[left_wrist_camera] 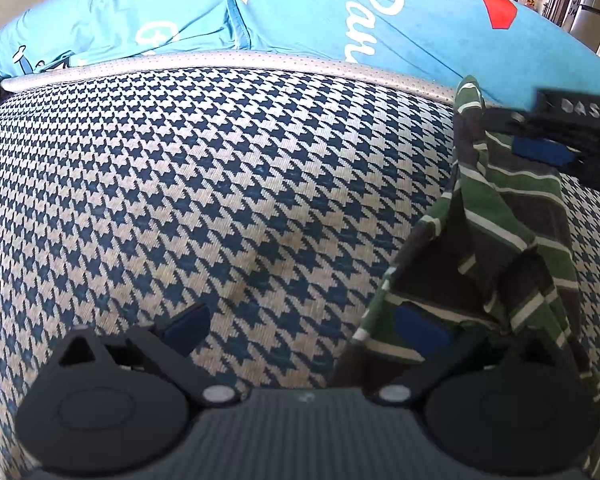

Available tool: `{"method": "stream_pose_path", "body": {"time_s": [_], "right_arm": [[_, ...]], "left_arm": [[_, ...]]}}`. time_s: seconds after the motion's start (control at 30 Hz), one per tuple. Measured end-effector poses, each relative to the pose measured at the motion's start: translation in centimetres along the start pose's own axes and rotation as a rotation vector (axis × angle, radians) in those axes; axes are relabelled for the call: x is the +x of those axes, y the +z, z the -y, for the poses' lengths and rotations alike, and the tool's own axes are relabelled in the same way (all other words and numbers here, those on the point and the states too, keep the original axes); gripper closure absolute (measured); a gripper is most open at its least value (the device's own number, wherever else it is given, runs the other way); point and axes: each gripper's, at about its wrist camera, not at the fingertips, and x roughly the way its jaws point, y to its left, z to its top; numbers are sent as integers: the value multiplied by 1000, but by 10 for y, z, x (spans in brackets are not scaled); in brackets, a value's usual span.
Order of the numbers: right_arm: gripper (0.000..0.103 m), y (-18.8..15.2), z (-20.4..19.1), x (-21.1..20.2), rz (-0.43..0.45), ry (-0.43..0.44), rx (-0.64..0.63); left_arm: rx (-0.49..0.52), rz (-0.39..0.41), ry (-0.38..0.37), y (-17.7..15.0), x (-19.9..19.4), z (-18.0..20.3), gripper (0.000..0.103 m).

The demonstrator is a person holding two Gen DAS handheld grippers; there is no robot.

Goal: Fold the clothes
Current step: 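Lift the folded shirt with the right tool and fold it over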

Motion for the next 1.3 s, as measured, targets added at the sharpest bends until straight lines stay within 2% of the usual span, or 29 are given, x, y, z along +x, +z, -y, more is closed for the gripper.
{"method": "stream_pose_path", "body": {"time_s": [0.07,0.3,0.33,0.47,0.57,1.07,1.3], "right_arm": [[47,-3,-9,7,-8,-13,-36],[47,-12,-14,31,-49,-105,-86],[52,-13,-15,32,-50,-119,-92],[87,-13,-13,30,-43,-130,-93],[91,-12,-11,23,-22,-137,-78],[92,11,22,-78,200,-299,27],[92,17,51,-125,268,-362,75]], "left_arm": [[-1,1,5,0,1,0,0],[-19,0,15,3,4,-5,0],[-20,-1,15,4,5,-6,0],[-15,-2,15,7,5,-5,0],[-11,-1,17,7,7,-4,0],[45,44,18,7,2,17,0],[65,55,24,8,4,27,0]]}}
